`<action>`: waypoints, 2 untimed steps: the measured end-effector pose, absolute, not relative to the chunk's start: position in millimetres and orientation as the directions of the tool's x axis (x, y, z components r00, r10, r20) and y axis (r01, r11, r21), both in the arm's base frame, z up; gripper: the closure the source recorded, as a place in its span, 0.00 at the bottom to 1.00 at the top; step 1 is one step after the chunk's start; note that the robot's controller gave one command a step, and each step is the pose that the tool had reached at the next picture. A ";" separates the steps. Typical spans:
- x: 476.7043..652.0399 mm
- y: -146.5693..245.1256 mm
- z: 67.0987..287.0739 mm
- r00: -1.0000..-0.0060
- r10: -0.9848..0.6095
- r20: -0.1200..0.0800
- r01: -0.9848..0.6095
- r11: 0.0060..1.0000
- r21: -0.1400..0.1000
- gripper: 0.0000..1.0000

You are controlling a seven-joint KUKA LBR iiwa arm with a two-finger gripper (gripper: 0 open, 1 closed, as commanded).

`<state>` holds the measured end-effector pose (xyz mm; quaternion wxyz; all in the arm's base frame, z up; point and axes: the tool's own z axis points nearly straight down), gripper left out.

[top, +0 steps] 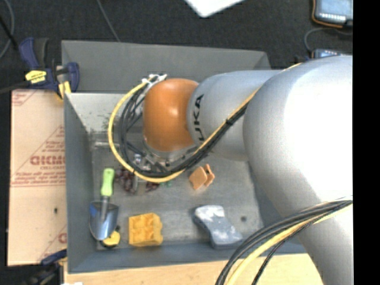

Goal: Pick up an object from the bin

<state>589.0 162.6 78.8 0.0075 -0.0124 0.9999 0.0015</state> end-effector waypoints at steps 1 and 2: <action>601.9 162.1 181.3 -1.000 0.009 -0.012 0.009 1.000 0.003 1.00; 601.9 161.9 181.2 -1.000 0.010 -0.012 0.010 1.000 0.003 1.00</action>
Offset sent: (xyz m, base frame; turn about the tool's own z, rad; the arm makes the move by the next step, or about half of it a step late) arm 0.0000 0.0000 0.0000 0.0000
